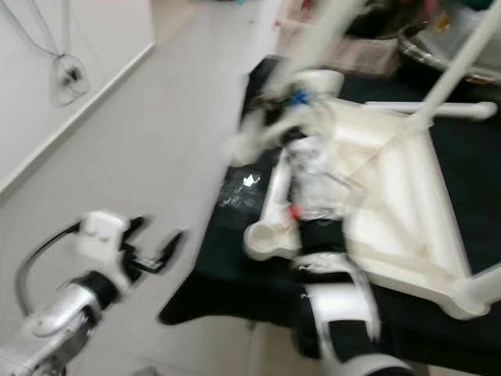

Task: Building children table

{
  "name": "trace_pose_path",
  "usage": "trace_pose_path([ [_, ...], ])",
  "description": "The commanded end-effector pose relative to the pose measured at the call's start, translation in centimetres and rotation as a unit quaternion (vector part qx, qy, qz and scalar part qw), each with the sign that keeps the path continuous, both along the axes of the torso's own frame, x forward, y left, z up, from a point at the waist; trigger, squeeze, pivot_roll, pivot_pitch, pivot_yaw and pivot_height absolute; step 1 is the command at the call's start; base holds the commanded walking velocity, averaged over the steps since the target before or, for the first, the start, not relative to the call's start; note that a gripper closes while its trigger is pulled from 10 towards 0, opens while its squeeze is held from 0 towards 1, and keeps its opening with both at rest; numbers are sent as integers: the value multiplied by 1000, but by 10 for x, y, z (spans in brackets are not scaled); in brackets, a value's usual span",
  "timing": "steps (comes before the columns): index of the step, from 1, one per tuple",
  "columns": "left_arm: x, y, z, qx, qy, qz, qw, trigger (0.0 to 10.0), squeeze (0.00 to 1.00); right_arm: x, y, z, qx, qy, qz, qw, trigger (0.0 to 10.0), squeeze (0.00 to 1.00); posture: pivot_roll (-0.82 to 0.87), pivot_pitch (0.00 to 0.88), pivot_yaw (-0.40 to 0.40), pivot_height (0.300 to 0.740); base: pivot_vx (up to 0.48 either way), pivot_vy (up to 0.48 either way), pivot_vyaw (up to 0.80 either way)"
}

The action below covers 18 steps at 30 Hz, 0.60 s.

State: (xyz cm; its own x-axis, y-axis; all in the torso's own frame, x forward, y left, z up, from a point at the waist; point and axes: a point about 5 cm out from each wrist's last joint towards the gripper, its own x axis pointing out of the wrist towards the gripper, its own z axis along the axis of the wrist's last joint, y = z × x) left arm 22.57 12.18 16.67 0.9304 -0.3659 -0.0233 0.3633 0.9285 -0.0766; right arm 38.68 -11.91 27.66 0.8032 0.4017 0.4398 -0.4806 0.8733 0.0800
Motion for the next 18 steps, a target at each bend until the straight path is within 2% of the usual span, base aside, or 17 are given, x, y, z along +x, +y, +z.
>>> trace_pose_path([
  [1, -3, -2, -4, -1, 11, -3, 1000, 10000, 0, 1, -17, 1, 13, -5, -25, 1000, 10000, 0, 142, 106, -95, 740, 0, 0, 0],
  [9, -5, -3, -5, -1, 13, -8, 1000, 10000, 0, 3, -20, 7, 16, -3, 0, 1000, 10000, 0, 144, 109, -95, 740, 0, 0, 0],
  [11, -8, -6, -4, -9, 16, -23, 1000, 10000, 0, 5, -25, 13, -2, 2, 56, 998, 10000, 0, 144, 118, -98, 740, 0, 0, 0],
  [12, -8, -6, -4, -9, 16, -23, 1000, 10000, 0, 5, -25, 13, -2, 2, 56, 998, 10000, 0, 144, 118, -98, 740, 0, 0, 0],
  [13, -11, -9, -4, -15, 21, -37, 999, 10000, 0, 4, -30, 15, -21, 9, 100, 995, 10000, 0, 145, 122, -101, 740, 0, 0, 0],
  [14, -11, -9, -4, -15, 21, -37, 999, 10000, 0, 4, -30, 15, -21, 9, 100, 995, 10000, 0, 145, 122, -101, 740, 0, 0, 0],
  [15, -16, -12, -5, -25, 29, -59, 998, 10000, 0, 3, -37, 16, -42, 23, 147, 988, 10000, 0, 149, 126, -106, 740, 0, 0, 0],
  [16, -16, -12, -5, -25, 29, -59, 998, 10000, 0, 3, -37, 16, -42, 23, 147, 988, 10000, 0, 149, 126, -106, 740, 0, 0, 0],
  [18, -33, -22, -6, -54, 53, -122, 990, 10000, 0, -1, -52, 13, -103, 47, 216, 970, 10000, 0, 143, 138, -107, 740, 0, 0, 0],
])
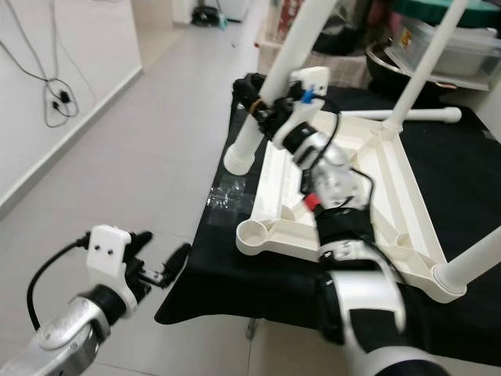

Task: Building children table

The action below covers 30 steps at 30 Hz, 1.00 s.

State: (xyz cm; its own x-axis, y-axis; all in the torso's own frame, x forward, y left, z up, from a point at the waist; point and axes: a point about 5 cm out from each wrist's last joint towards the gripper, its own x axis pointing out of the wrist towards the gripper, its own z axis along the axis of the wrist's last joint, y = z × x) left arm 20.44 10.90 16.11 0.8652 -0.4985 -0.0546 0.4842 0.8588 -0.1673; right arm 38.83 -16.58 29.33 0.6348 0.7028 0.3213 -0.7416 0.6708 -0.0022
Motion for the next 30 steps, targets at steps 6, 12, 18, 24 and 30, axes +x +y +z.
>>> trace_pose_path([
  [6, -33, -22, 0, -54, 46, -119, 990, 10000, 0, -11, -15, -11, -96, 30, 132, 986, 10000, 0, 144, 154, -111, 740, 0, 0, 0],
  [12, -54, -29, 2, -67, 60, -150, 985, 10000, 0, -17, -12, -17, -109, 11, 207, 972, 10000, 0, 152, 188, -111, 740, 0, 0, 0],
  [18, -61, -29, 2, -62, 68, -149, 985, 10000, 0, -18, -4, -21, -130, -5, 245, 961, 10000, 0, 157, 197, -109, 740, 0, 0, 0],
  [24, -66, -28, 3, -61, 75, -153, 983, 10000, 0, -21, 1, -27, -159, 0, 285, 945, 10000, 0, 160, 205, -107, 740, 0, 0, 0],
  [30, -69, -28, 3, -59, 79, -153, 983, 10000, 0, -24, 1, -29, -176, 2, 311, 934, 10000, 0, 164, 204, -105, 740, 0, 0, 0],
])
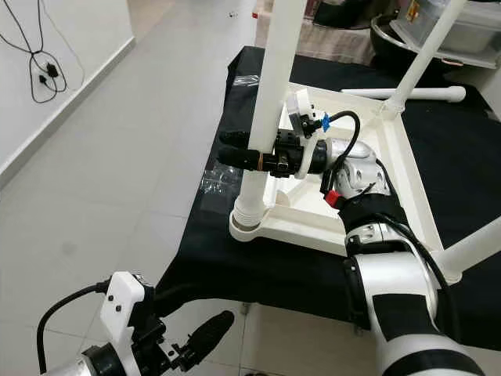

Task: Building children table

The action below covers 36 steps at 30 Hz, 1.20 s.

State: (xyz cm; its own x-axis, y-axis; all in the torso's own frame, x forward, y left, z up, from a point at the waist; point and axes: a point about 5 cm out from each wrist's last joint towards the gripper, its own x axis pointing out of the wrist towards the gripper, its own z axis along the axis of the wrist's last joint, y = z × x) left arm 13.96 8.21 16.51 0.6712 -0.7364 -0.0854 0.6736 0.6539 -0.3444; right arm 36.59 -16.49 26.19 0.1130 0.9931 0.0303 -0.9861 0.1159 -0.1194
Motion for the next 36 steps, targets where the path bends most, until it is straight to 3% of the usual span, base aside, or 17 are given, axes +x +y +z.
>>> trace_pose_path([
  [1, -6, 0, -1, 6, 10, -8, 1000, 10000, 0, -4, 2, 2, -21, -9, 38, 999, 10000, 0, 163, 205, -103, 740, 0, 0, 0],
  [6, -7, 1, -1, 8, 12, -8, 1000, 10000, 0, -7, 7, -1, -27, -12, 56, 998, 10000, 0, 163, 208, -98, 740, 0, 0, 0],
  [12, -8, 3, -1, 14, 13, -4, 1000, 10000, 0, -9, 25, -7, -36, -20, 84, 996, 10000, 0, 174, 220, -100, 740, 0, 0, 0],
  [25, -7, 5, 1, 17, 12, 7, 1000, 10000, 0, -1, 43, -10, -19, -32, 76, 996, 10000, 0, 187, 236, -110, 740, 0, 0, 0],
  [36, 0, 7, 3, 25, -1, 21, 999, 10000, 0, -6, 38, -24, 15, -5, 38, 999, 10000, 0, 171, 236, -109, 740, 0, 0, 0],
])
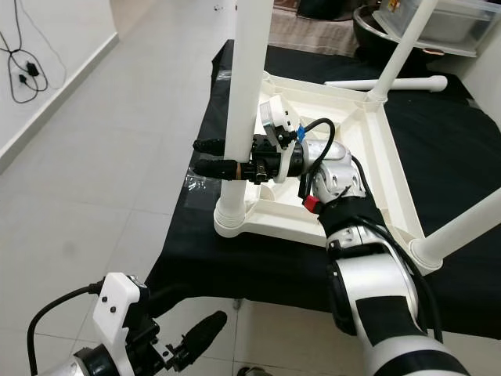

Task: Building children table

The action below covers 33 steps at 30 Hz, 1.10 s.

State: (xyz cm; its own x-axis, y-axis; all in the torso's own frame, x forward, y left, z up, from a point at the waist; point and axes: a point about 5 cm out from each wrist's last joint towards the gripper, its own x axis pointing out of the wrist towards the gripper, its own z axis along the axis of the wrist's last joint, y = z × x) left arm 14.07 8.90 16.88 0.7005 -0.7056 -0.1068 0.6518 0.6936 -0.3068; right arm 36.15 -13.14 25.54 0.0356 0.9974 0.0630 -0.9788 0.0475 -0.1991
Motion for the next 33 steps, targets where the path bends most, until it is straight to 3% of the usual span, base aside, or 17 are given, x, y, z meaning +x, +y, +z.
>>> trace_pose_path([
  [1, 2, 2, -1, 5, 1, 6, 1000, 10000, 0, 0, 2, -20, 12, 45, -22, 999, 10000, 0, 171, 236, -111, 740, 0, 0, 0],
  [3, 7, 5, 0, 8, -5, 16, 1000, 10000, 0, 3, 0, -26, 22, 43, -62, 997, 10000, 0, 165, 233, -110, 740, 0, 0, 0],
  [9, 13, 8, 2, 11, -16, 23, 1000, 10000, 0, 2, 3, -32, 33, 53, -104, 993, 10000, 0, 160, 230, -113, 740, 0, 0, 0],
  [14, 15, 9, 3, 11, -18, 27, 999, 10000, 0, -3, 5, -33, 29, 52, -106, 993, 10000, 0, 158, 229, -112, 740, 0, 0, 0],
  [19, 20, 13, 3, 17, -24, 34, 999, 10000, 0, -10, 12, -39, -15, 43, -112, 993, 10000, 0, 154, 230, -111, 740, 0, 0, 0],
  [20, 23, 14, 4, 21, -31, 40, 998, 10000, 0, 0, 16, -39, -31, 33, -175, 983, 10000, 0, 148, 227, -112, 740, 0, 0, 0],
  [22, 25, 15, 4, 22, -33, 42, 998, 10000, 0, 5, 17, -37, -25, 40, -201, 978, 10000, 0, 148, 227, -112, 740, 0, 0, 0],
  [26, 25, 15, 4, 22, -33, 43, 998, 10000, 0, -1, 19, -37, -27, 41, -166, 985, 10000, 0, 147, 224, -115, 740, 0, 0, 0],
  [28, 26, 15, 3, 24, -34, 43, 998, 10000, 0, -10, 21, -43, -50, 69, -86, 993, 10000, 0, 143, 221, -117, 740, 0, 0, 0],
  [33, 26, 14, 4, 24, -35, 42, 998, 10000, 0, -13, 24, -47, -72, 84, -12, 994, 10000, 0, 150, 226, -129, 740, 0, 0, 0],
])
